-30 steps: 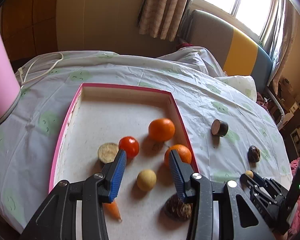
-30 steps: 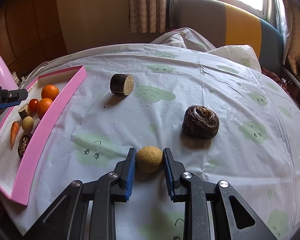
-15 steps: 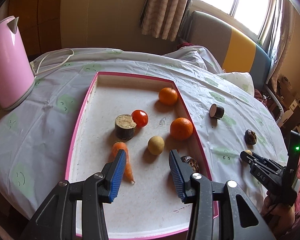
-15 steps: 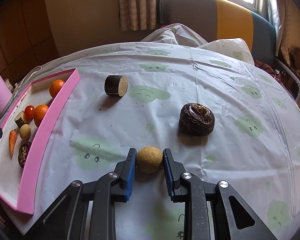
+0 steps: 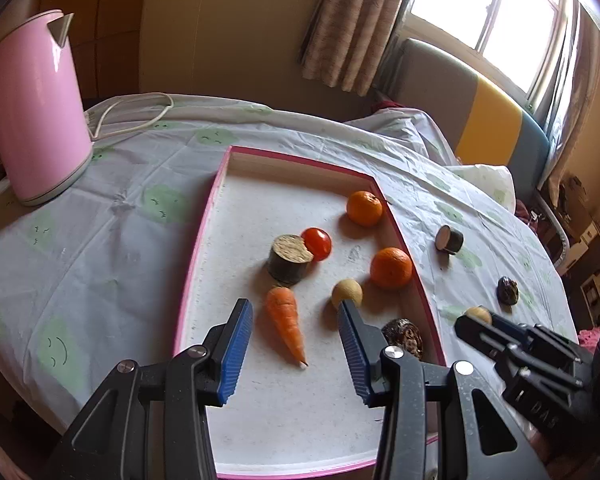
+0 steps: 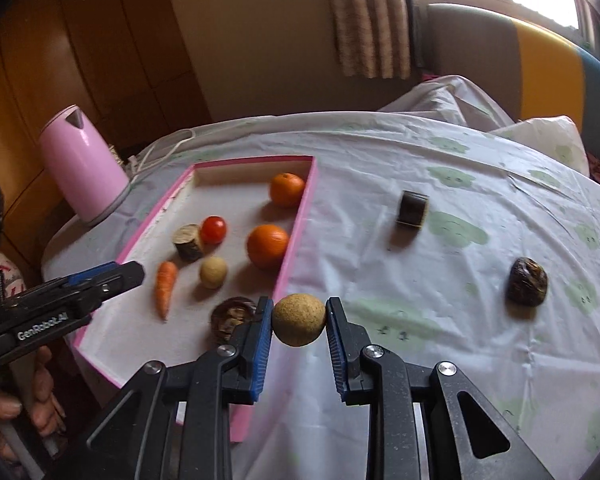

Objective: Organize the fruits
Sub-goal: 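Lower the potato into the tray and open the right tool, then move the right tool to the dark round root and grasp it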

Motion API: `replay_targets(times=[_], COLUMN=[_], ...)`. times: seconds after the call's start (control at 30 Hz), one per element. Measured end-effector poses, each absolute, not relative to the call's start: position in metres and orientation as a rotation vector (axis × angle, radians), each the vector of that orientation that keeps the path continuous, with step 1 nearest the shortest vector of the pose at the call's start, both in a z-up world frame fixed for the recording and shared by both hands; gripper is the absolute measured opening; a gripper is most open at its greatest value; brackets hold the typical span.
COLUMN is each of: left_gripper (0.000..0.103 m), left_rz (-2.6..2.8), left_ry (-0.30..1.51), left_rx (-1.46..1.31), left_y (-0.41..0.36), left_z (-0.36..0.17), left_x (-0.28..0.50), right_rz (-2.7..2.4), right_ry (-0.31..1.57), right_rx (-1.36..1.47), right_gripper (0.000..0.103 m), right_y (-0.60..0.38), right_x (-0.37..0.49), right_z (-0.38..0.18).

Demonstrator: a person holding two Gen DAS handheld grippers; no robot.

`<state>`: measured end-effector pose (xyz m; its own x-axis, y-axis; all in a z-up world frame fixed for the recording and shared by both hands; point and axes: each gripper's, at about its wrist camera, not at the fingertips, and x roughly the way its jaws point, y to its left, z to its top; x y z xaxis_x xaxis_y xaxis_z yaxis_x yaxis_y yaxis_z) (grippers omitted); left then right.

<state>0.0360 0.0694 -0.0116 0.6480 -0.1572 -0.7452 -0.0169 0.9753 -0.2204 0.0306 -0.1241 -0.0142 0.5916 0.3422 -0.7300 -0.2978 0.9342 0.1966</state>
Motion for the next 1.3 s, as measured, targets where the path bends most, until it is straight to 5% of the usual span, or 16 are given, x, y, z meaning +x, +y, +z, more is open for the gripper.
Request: replay_targets(times=[0.27,0.37,0.53,0.67,1.3], left_gripper=[0.045,0.045,0.045,0.045,0.045], left_rz=[-0.04,-0.039,-0.051,-0.073,-0.152], left_ry=[0.855,0.865,0.866,0.866,0.881], left_rx=[-0.239,-0.245,-0.236,-0.217,-0.122], left_y=[0.085,0.086,0.081,0.072,0.031], left_z=[-0.012,-0.015,-0.016,-0.015,-0.014], left_x=[0.036,0.036,0.034,0.032,0.028], right_rz=[0.49,0.495,0.424,0.32,0.058], right_ry=[0.905,0.905,0.829,0.756,0.809], right_rx=[0.026,0.033,-0.027,-0.065,0.098], right_gripper=[0.028,0.053,0.061,0.094,0.094], right_y=[-0.074,-0.071,-0.08,-0.1,-0.21], right_x=[0.034,0.031,0.018,0.007,0.006], right_z=[-0.024,-0.026,-0.018,-0.011,-0.017])
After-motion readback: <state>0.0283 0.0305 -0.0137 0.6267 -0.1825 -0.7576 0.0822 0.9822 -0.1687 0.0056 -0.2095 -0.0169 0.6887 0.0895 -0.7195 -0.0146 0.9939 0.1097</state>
